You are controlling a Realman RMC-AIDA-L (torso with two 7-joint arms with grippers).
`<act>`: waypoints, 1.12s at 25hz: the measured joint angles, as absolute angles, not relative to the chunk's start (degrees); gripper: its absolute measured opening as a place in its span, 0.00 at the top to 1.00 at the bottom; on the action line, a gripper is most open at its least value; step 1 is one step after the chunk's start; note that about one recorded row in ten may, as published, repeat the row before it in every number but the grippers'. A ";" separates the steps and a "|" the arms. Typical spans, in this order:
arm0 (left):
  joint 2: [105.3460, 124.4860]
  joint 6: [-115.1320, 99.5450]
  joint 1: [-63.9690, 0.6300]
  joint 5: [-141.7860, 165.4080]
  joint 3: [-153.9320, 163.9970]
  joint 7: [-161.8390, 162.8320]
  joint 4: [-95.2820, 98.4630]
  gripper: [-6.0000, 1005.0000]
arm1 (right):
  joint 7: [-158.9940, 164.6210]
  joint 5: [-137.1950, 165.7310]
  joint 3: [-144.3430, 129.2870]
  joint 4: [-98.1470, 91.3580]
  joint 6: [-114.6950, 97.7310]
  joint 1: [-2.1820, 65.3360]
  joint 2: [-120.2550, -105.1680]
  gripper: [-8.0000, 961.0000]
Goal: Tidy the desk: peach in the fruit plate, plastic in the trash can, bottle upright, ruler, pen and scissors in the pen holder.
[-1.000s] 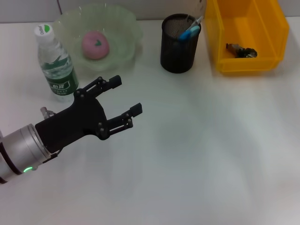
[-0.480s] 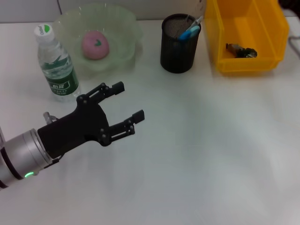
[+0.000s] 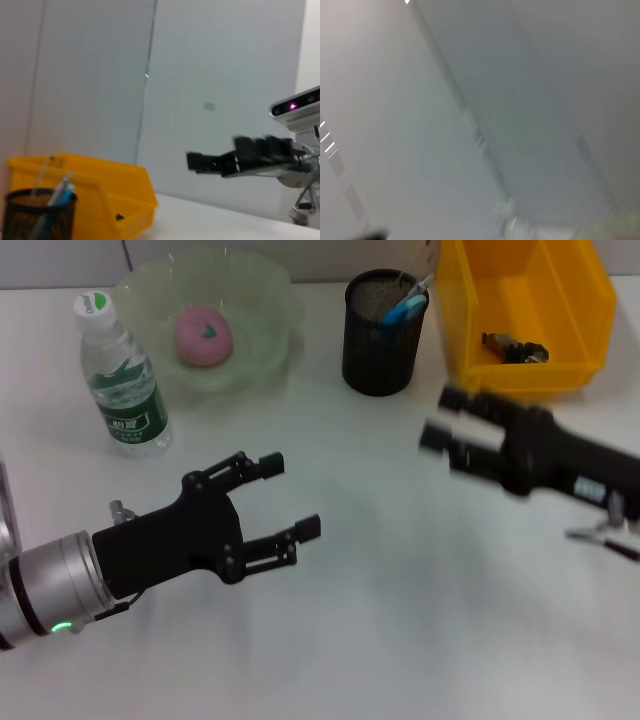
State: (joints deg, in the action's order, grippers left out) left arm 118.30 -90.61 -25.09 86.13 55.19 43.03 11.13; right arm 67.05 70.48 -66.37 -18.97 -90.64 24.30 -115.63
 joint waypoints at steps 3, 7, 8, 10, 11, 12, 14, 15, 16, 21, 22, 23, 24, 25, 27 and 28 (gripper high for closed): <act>118.18 -90.63 -25.23 90.99 55.24 46.78 14.54 0.17 | 65.96 76.98 -66.34 -19.12 -91.89 23.55 -114.69 0.21; 118.08 -90.62 -25.38 94.17 55.26 49.88 16.71 0.17 | 64.17 83.89 -66.27 -19.22 -92.37 23.73 -114.00 0.21; 118.08 -90.62 -25.38 94.17 55.26 49.88 16.71 0.17 | 63.35 86.61 -66.25 -19.44 -92.39 23.94 -113.81 0.21; 117.98 -90.86 -25.50 96.92 55.28 54.32 19.10 0.17 | 61.71 92.53 -66.18 -20.67 -92.33 24.49 -113.56 0.21; 117.98 -90.86 -25.50 96.92 55.28 54.32 19.10 0.17 | 61.71 92.53 -66.18 -20.67 -92.33 24.49 -113.56 0.21; 117.93 -90.89 -25.55 97.47 55.28 55.38 19.47 0.17 | 61.15 93.66 -66.06 -21.02 -92.22 24.62 -113.53 0.21; 117.87 -90.97 -25.60 98.63 55.27 56.98 20.15 0.17 | 59.93 95.53 -65.43 -21.67 -91.95 24.79 -113.45 0.21; 117.80 -91.02 -25.65 99.31 55.27 57.64 20.51 0.17 | 59.28 96.42 -64.87 -21.94 -91.75 24.84 -113.42 0.21; 117.72 -91.10 -25.69 99.95 55.28 58.26 20.88 0.17 | 58.78 97.15 -64.19 -22.24 -91.43 24.89 -113.37 0.21; 116.41 -92.58 -26.63 102.64 55.21 60.43 21.85 0.17 | 57.69 98.67 -62.47 -22.99 -89.34 25.40 -113.00 0.21; 116.16 -92.88 -26.78 102.76 55.22 60.56 21.90 0.17 | 57.69 98.67 -62.47 -22.99 -89.34 25.40 -113.00 0.21; 115.98 -93.04 -26.89 102.83 55.24 60.56 22.02 0.17 | 57.68 98.80 -62.47 -23.01 -89.14 25.55 -112.96 0.21; 115.94 -93.03 -26.92 102.91 55.23 60.52 22.08 0.17 | 57.67 98.91 -62.48 -23.01 -88.97 25.64 -112.95 0.21; 115.94 -93.03 -26.92 102.91 55.23 60.52 22.08 0.17 | 57.66 99.06 -62.48 -23.18 -88.69 25.77 -112.95 0.21; 115.94 -92.74 -26.97 103.58 55.16 60.39 22.20 0.17 | 57.67 99.08 -62.49 -23.29 -88.63 25.81 -112.97 0.21; 115.94 -92.74 -26.97 103.58 55.16 60.39 22.20 0.17 | 57.67 99.08 -62.49 -23.41 -88.61 25.83 -113.00 0.21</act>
State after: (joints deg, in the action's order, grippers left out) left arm 115.94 -92.74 -26.97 103.58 55.16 60.39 22.20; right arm 57.67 99.08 -62.49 -23.41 -88.61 25.83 -113.00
